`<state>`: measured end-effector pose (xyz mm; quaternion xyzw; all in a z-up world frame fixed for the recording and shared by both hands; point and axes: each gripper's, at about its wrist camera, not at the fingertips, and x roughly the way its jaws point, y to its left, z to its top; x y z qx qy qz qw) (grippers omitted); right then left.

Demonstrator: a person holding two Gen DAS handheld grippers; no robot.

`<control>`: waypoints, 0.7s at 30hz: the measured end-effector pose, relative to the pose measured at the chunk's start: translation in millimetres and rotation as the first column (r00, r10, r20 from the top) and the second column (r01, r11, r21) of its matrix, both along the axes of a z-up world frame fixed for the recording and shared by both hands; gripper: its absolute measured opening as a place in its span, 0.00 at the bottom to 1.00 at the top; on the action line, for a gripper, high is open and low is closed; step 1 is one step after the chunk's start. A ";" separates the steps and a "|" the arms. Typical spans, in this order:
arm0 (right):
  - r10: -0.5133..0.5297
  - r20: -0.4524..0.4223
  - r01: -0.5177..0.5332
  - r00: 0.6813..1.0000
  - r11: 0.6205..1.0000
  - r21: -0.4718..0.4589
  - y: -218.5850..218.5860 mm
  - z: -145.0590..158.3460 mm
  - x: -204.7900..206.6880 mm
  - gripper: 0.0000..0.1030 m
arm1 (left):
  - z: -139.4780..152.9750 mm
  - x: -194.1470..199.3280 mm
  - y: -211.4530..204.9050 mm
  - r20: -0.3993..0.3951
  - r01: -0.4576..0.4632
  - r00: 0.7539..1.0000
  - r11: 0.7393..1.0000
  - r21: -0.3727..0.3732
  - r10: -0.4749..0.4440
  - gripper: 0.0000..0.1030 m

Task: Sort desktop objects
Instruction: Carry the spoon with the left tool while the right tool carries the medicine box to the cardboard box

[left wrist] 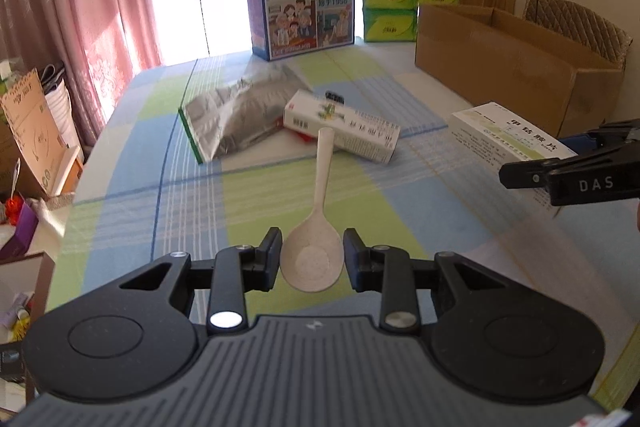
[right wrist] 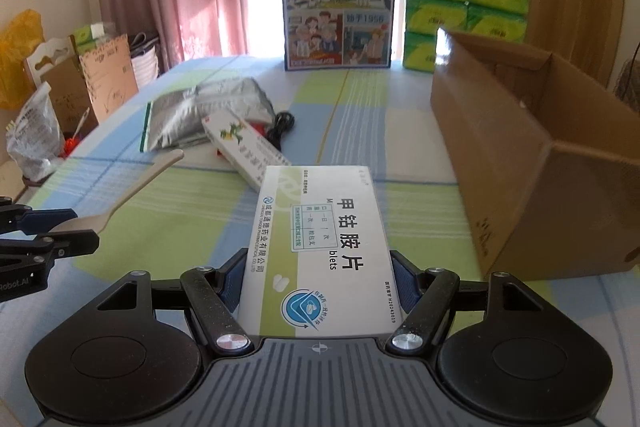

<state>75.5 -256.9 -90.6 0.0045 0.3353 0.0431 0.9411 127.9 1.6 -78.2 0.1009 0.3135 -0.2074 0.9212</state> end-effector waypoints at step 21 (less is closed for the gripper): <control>-0.089 0.139 0.090 0.986 0.996 0.001 -98.0 112.7 -15.9 0.66 | 90.6 -4.8 -110.1 0.049 0.134 0.990 0.991 -0.017 -0.133 0.27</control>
